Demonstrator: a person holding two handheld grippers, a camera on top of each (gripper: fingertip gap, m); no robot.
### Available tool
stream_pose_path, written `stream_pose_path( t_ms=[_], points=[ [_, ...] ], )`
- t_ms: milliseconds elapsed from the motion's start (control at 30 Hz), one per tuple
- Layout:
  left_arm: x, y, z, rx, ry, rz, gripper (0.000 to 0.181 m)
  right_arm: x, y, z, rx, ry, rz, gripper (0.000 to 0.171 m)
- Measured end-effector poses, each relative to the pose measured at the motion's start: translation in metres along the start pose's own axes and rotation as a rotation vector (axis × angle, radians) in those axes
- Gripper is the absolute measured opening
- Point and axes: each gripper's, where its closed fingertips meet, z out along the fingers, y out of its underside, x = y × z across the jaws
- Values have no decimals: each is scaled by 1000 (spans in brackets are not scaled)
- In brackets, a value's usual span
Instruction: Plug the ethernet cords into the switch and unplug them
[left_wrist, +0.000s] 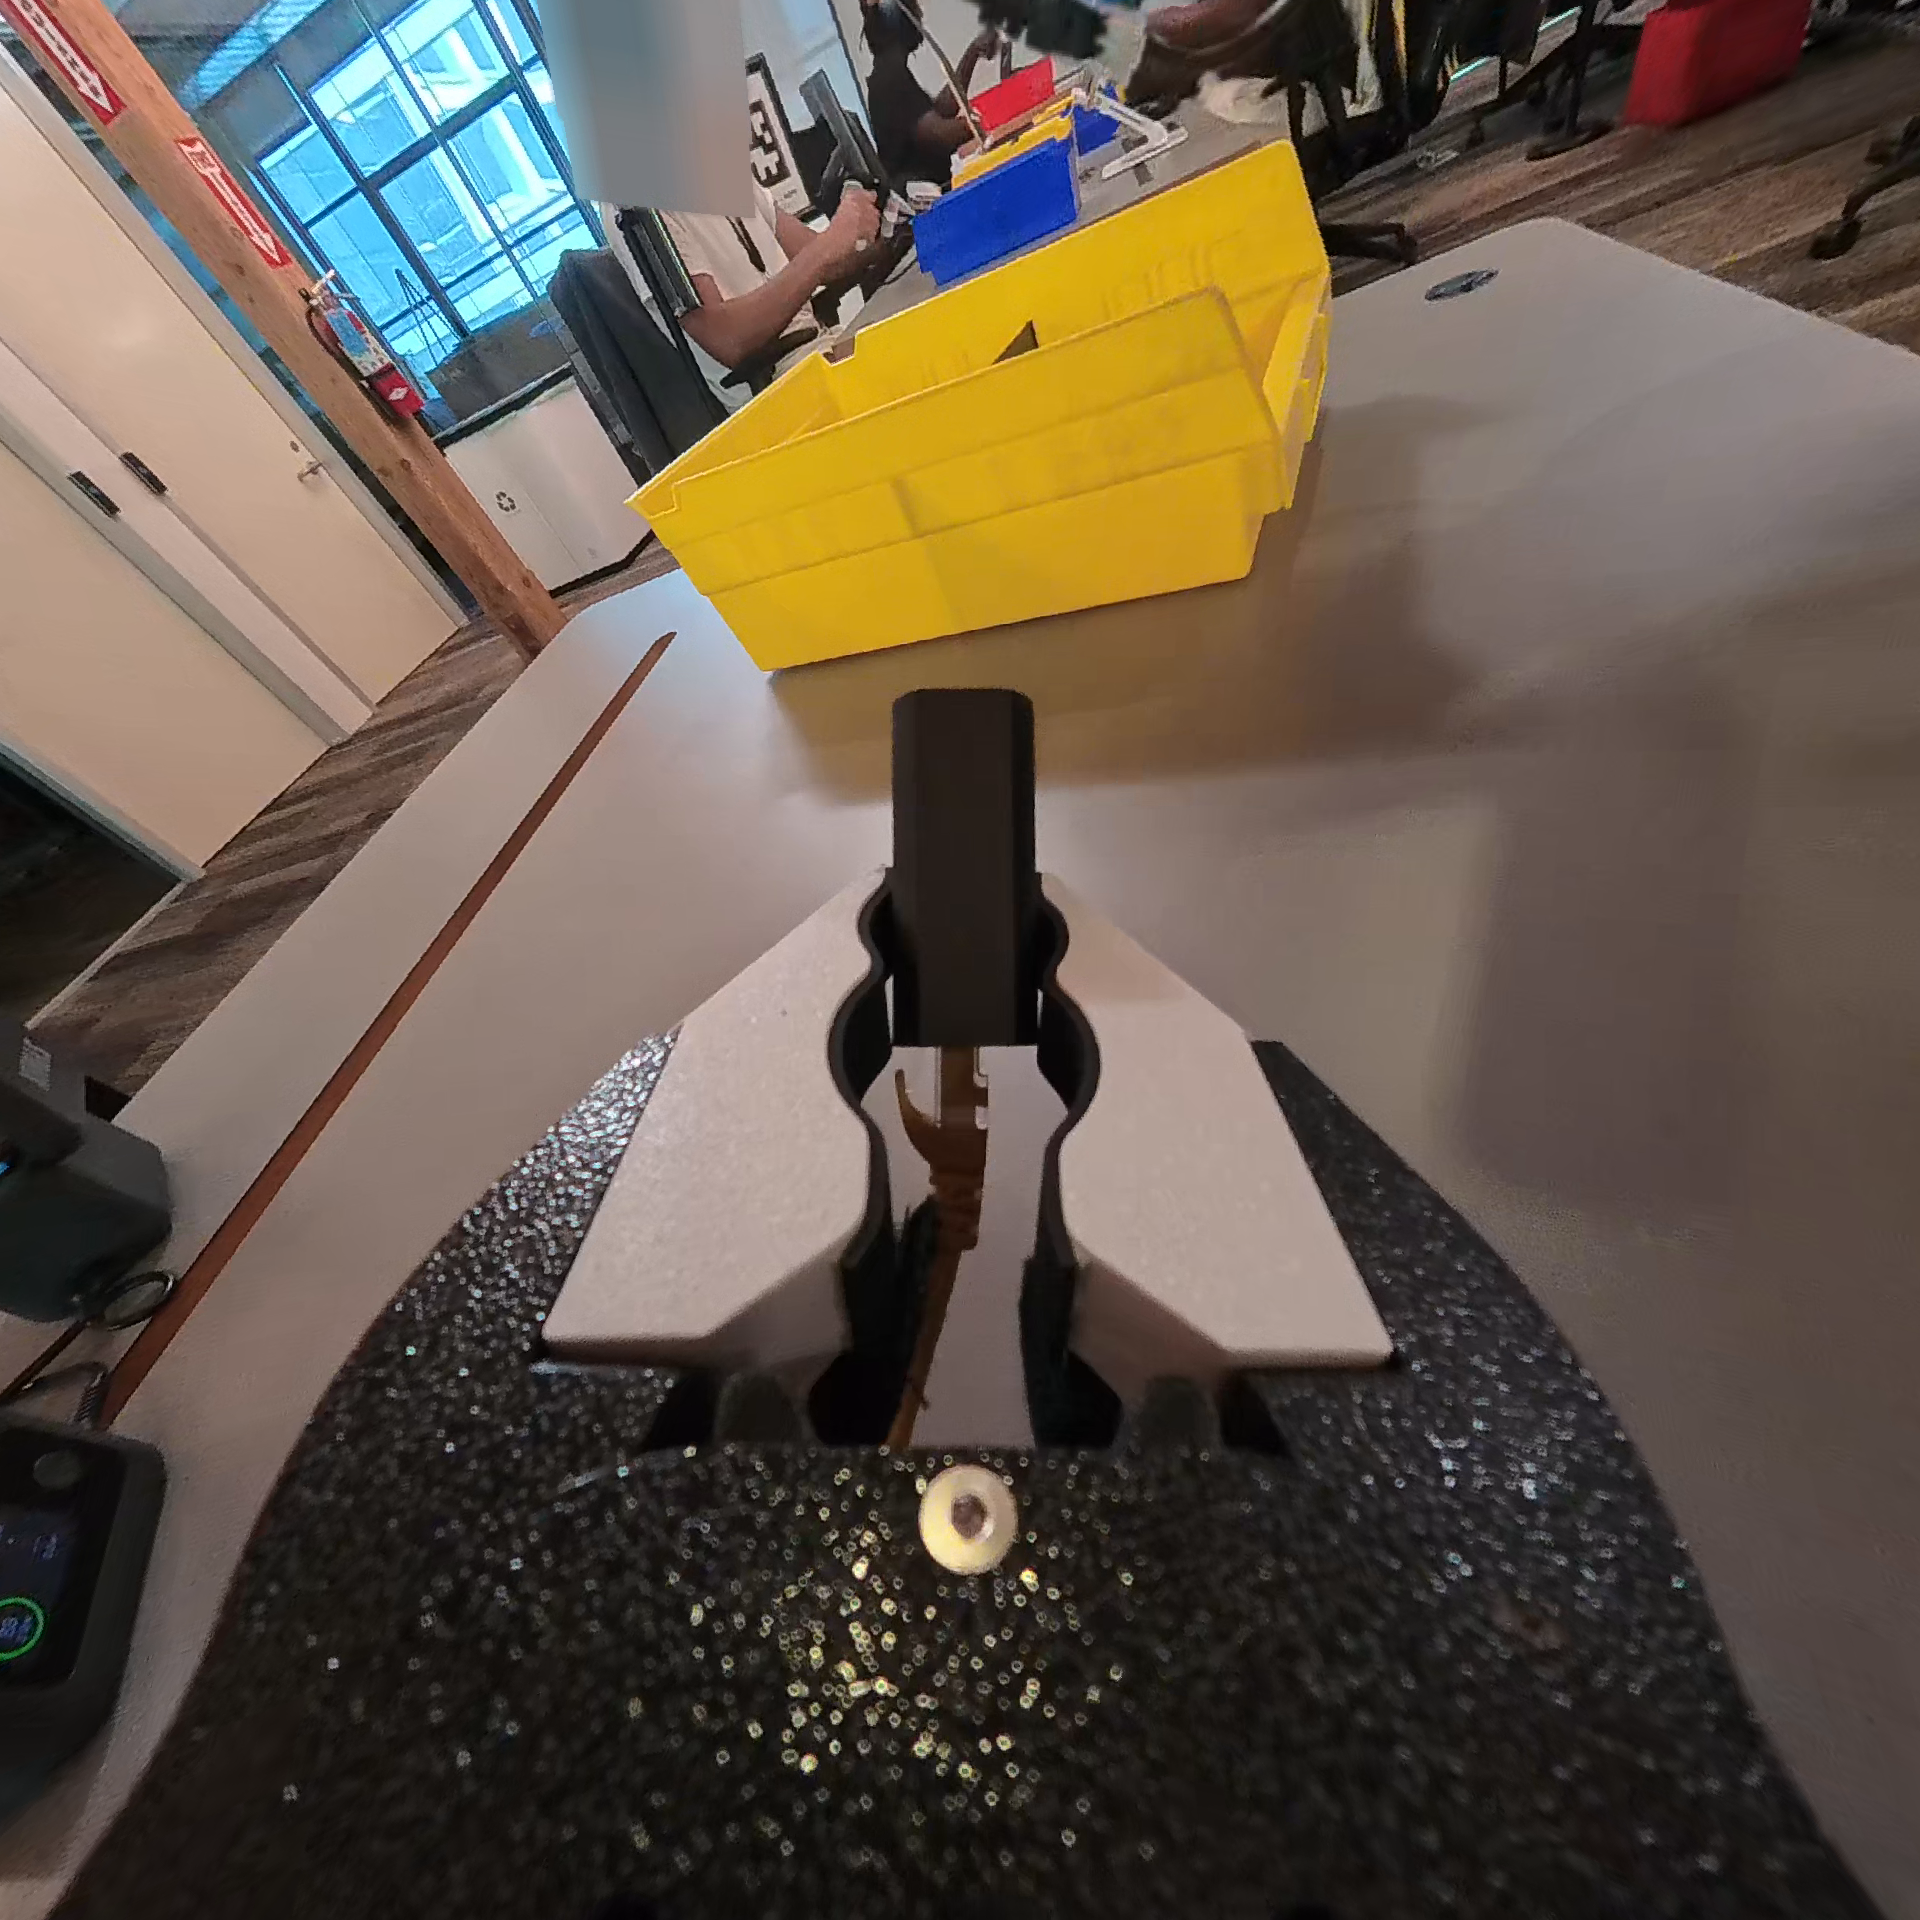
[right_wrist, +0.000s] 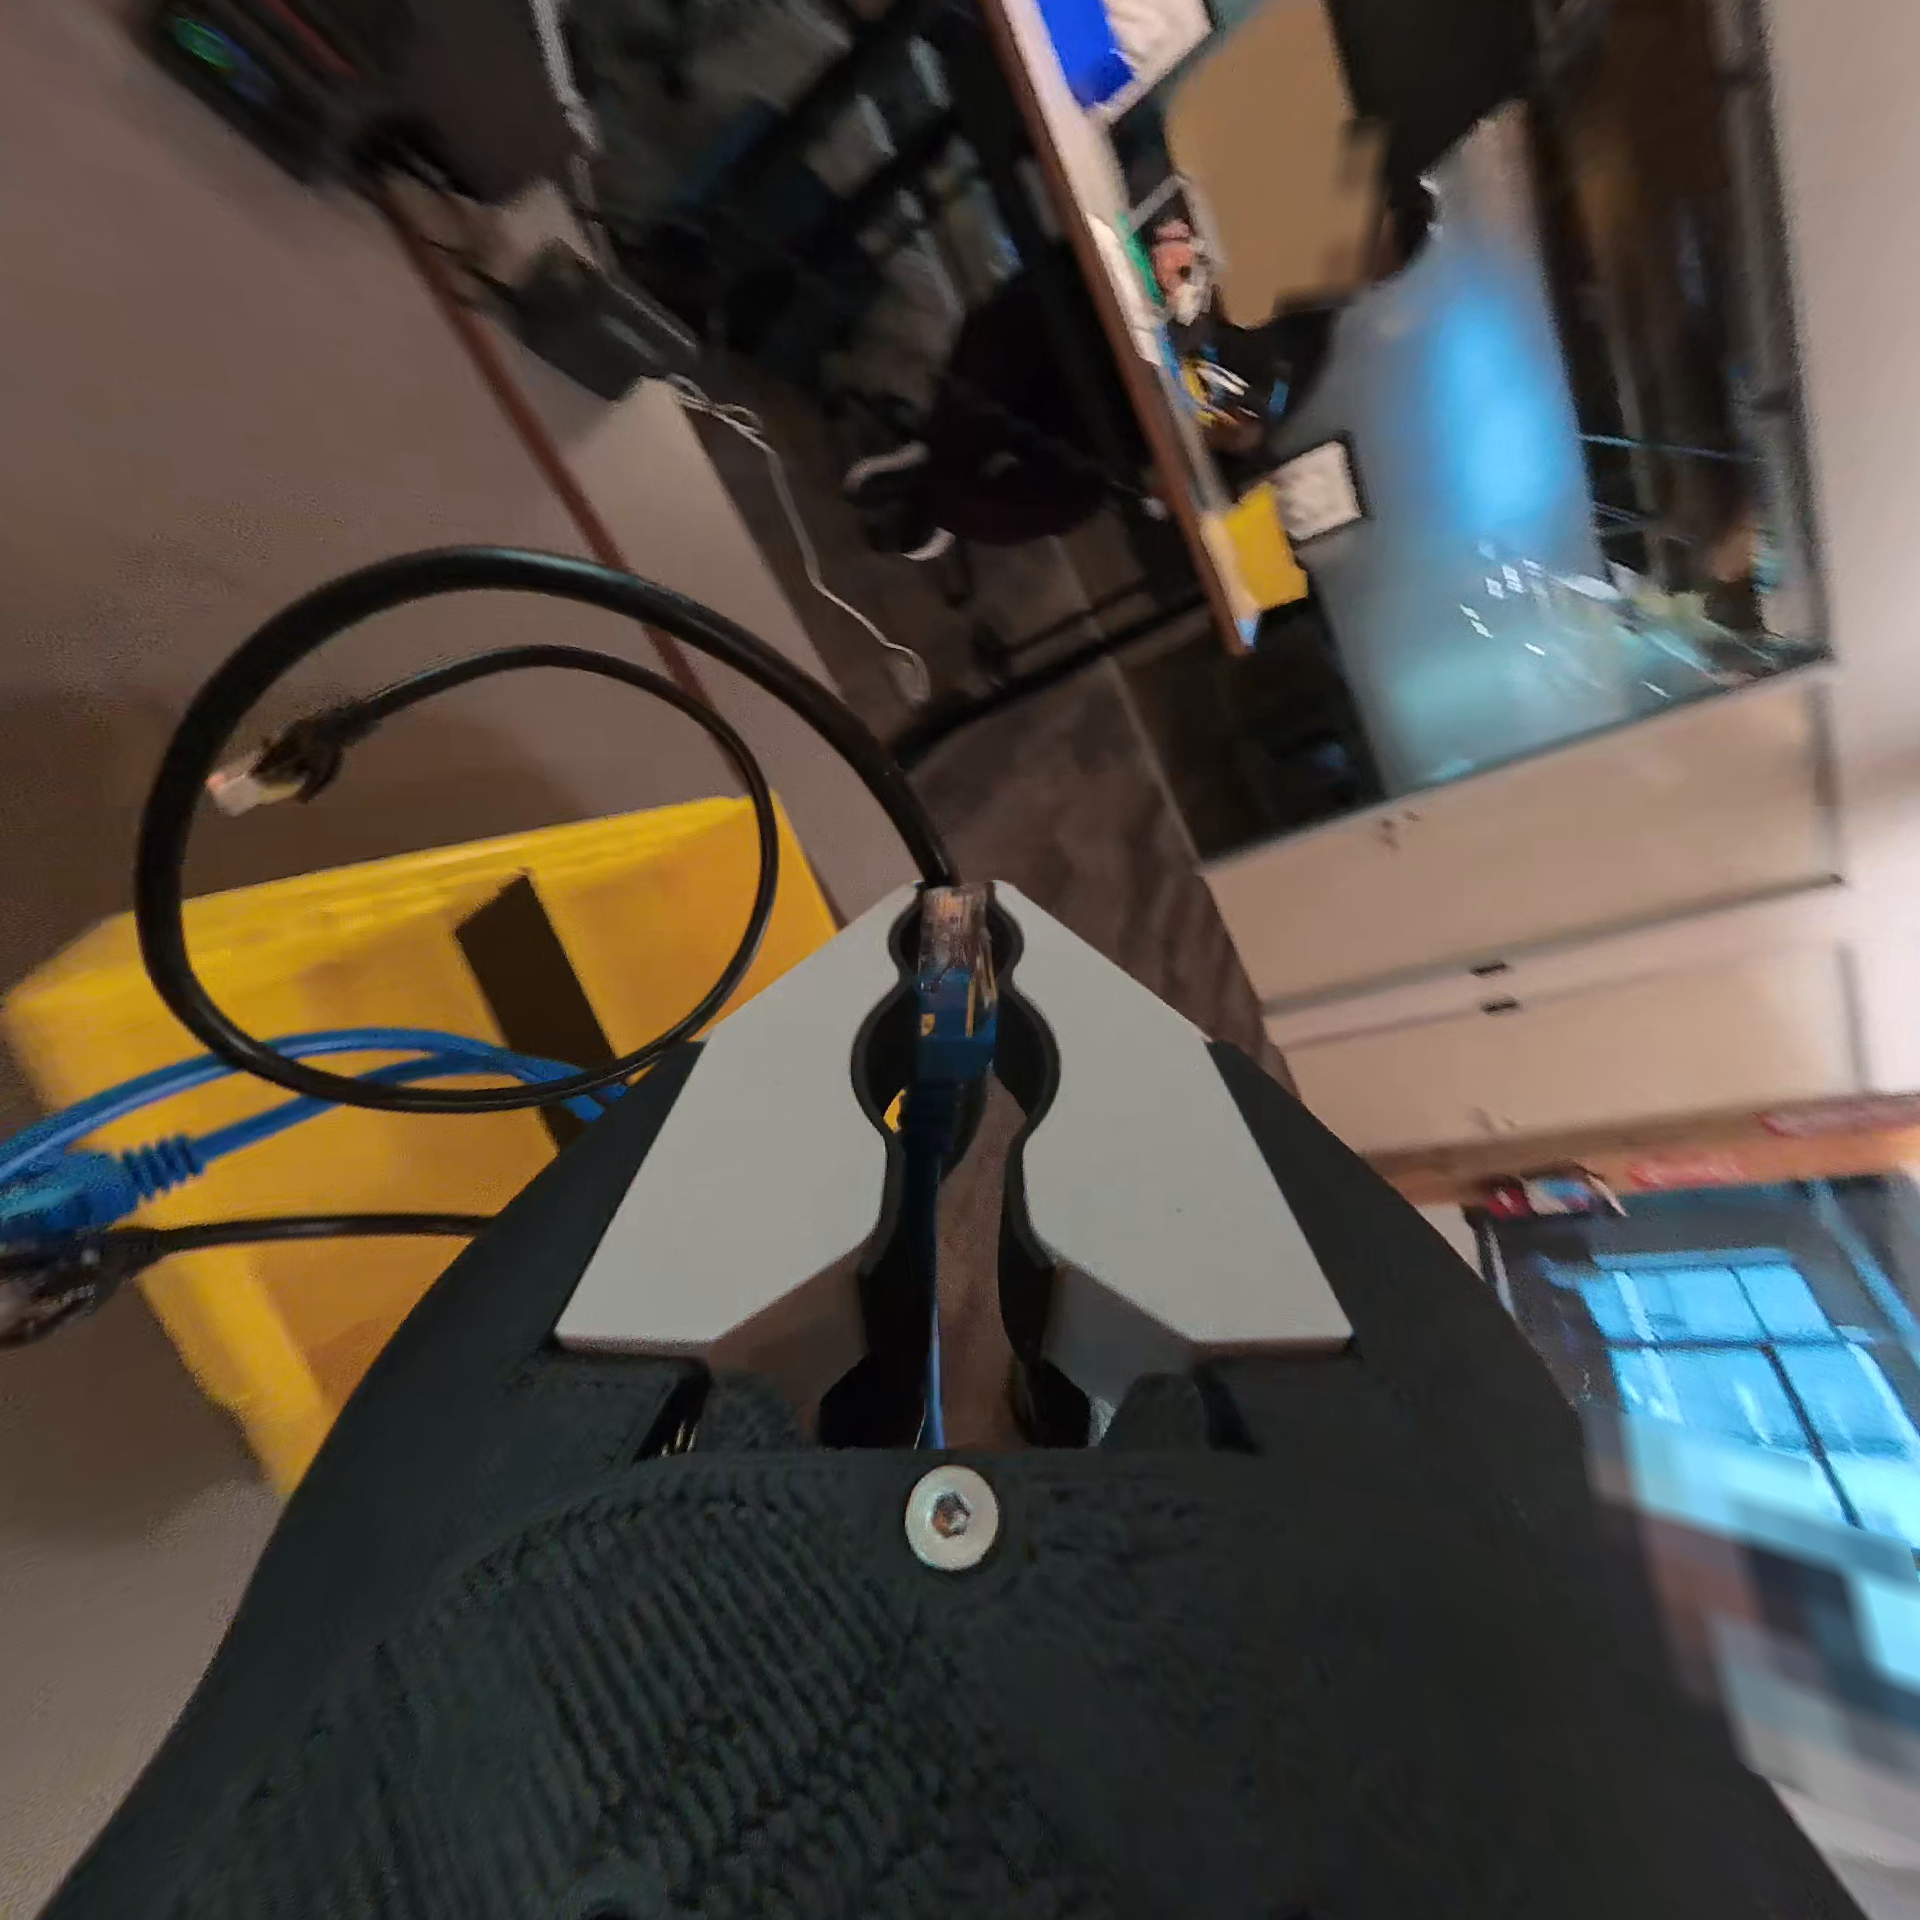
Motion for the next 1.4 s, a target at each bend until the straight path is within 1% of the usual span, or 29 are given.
stream_pose_path(
  t_ms=[67,133,233,367,433,500,567,667,767,833,867,900,933,1033,1100,1200,1300,1367,1400],
  points=[
    [0,0,0,-3,2,1,21,12,16,7,-17,103,-8,6],
    [1,1,1,-5,3,3,22,11,29,18,-15,166,0,7],
    [1,1,1,-8,3,5,21,-6,53,40,-33,228,-13,7],
    [1,2,1,-11,2,9,21,-66,87,71,-111,106,-41,6],
    [1,2,1,-13,3,10,21,-92,97,76,-130,23,-33,7],
    [2,3,2,-17,5,13,21,-111,99,74,-119,-72,-1,7],
    [3,4,2,-23,7,17,21,-121,106,70,-147,-146,40,7],
    [4,5,4,-35,12,24,21,-127,119,70,-207,-196,102,7],
    [6,6,4,-42,17,32,21,-126,140,71,-347,-202,176,8],
    [6,7,5,-45,20,33,21,-123,145,67,-411,-213,210,11],
    [6,7,5,-46,19,34,21,-122,145,64,-431,-231,237,19],
    [6,7,5,-46,19,34,21,-123,145,58,-463,-258,266,33],
    [6,7,5,-46,19,33,21,-121,145,52,-500,-274,289,42],
    [5,8,5,-49,17,31,21,-119,149,30,-604,-307,319,55],
    [6,8,5,-50,18,31,21,-113,151,18,-644,-286,309,64],
    [6,9,6,-56,21,31,21,-110,148,6,-656,-286,334,64],
    [7,10,6,-60,23,34,21,-120,163,-21,-822,-319,337,62],
    [7,10,6,-61,24,33,21,-124,172,-42,-939,-307,318,61],
    [7,10,6,-62,24,33,21,-124,172,-50,-970,-290,314,60]
  ],
)
